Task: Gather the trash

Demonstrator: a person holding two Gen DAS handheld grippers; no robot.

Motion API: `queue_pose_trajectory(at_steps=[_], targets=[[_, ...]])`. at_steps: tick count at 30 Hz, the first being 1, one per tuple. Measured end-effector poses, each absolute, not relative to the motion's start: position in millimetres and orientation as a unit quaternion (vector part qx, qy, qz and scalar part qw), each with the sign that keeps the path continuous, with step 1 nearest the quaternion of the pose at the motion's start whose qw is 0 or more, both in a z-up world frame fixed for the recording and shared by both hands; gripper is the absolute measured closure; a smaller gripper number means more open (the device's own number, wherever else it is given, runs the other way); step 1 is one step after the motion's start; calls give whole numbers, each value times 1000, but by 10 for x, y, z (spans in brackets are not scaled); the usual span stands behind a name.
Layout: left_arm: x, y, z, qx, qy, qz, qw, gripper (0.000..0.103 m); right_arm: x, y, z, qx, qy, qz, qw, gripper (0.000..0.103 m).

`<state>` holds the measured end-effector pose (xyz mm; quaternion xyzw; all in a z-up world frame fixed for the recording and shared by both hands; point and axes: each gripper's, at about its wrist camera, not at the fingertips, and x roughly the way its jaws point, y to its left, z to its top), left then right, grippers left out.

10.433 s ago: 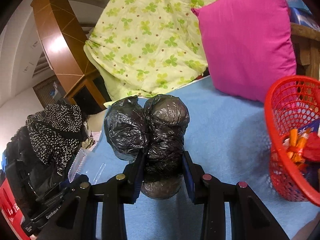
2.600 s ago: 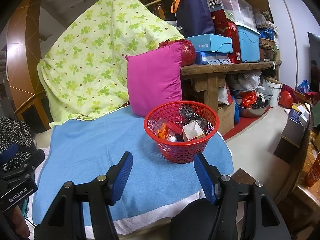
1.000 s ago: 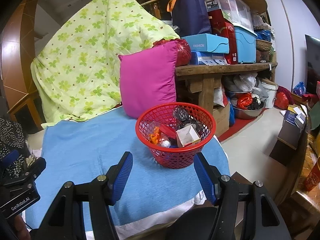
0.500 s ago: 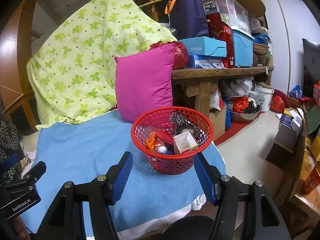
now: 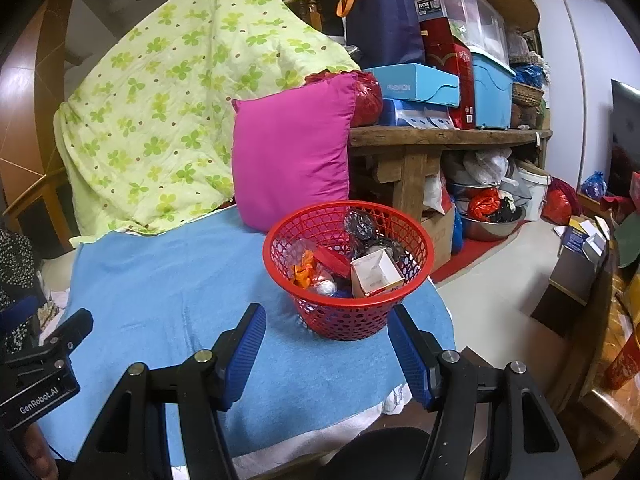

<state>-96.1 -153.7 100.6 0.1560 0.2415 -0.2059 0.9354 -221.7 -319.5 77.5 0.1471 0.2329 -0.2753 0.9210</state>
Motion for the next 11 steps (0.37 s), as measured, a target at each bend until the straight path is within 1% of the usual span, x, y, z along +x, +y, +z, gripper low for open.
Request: queue_pose_trajectory(at_steps=[11], targets=[[-921, -1538, 973, 150, 242, -221, 933, 6, -2216, -3228, 734, 146, 241, -284, 917, 36]])
